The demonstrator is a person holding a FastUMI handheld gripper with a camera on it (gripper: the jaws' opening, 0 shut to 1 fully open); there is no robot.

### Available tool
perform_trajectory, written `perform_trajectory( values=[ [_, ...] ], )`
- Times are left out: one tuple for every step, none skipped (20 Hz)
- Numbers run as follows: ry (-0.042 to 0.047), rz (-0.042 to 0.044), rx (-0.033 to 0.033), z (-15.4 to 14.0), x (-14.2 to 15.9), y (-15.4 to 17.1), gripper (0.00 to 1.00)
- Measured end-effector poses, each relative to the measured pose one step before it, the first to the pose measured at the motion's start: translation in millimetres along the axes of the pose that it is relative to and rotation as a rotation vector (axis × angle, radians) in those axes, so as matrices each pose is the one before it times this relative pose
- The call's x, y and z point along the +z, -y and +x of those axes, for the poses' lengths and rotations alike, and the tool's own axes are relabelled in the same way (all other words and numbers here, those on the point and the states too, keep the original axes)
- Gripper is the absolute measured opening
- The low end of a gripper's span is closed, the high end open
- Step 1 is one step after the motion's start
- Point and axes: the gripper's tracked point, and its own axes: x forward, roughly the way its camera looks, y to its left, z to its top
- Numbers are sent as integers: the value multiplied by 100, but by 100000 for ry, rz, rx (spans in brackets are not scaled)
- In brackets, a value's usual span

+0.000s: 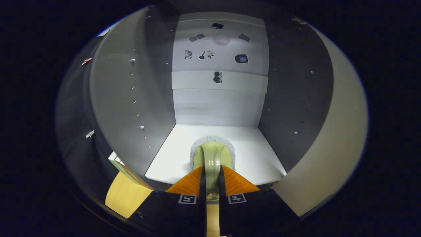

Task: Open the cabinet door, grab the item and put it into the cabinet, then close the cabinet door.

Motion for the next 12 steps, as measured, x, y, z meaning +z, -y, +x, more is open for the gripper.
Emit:
perform_trajectory(
  values=[
    [-625,2045,-611,1157,135,171,19],
    [-340,1675,-993,850,71,388,19],
    [-1153,1489,-230,782,-256,152,19],
    [537,2291,1124,370,310,-41,19],
    [521,2360,217,900,300,72,20],
    [-390,1820,696,430,12,-58,19],
    [-40,595,655,594,-30,-70,19],
    [228,210,454,380,35,-58,19],
    [436,278,647,434,14,-153,19],
    [163,660,1077,251,-53,-99,19],
    [-844,-173,-4,762,-323,32,22],
    [-1742,-365,1674,240,-446,-219,25]
  ],
)
